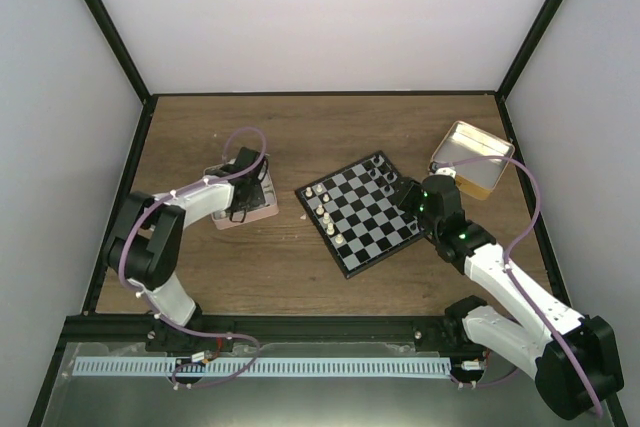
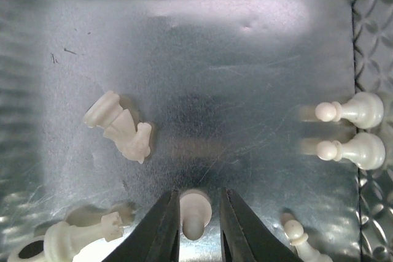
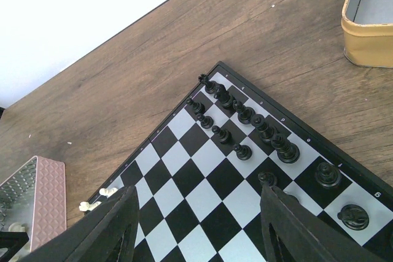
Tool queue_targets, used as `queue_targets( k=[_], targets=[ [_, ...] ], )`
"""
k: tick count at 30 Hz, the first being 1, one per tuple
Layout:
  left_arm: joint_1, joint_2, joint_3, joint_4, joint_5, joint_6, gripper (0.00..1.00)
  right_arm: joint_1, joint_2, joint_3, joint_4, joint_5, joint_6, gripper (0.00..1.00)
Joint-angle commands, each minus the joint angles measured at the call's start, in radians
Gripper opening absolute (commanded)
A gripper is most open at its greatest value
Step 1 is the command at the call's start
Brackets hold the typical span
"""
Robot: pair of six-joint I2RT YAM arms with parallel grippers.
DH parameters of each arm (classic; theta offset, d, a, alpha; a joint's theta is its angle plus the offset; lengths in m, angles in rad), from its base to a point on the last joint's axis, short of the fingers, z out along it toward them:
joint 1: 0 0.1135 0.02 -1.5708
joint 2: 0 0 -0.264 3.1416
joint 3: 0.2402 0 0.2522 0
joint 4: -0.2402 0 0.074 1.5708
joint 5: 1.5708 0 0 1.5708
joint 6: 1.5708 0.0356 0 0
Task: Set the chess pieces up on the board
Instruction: Pick up the chess piece from the storage box.
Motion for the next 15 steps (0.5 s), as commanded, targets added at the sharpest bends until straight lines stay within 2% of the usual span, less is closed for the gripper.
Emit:
queue_targets(
  k=[1,6,15],
  targets=[
    [0.009,0.021,-0.005,0.040,0.012,0.001,0.18,0.007,0.004,-0.002,0.002,0.004,0.005,0.56],
    [0.010,0.019,0.011,0.036,0.007,0.025,0.11,0.007,0.001,-0.001,-0.001,0.007,0.004,0.56],
    [-0.004,-0.097,0.067,0.002,0.038,0.055,0.10,0.007,0.007,-0.002,0.004,0.003,0.009,0.56]
  ],
)
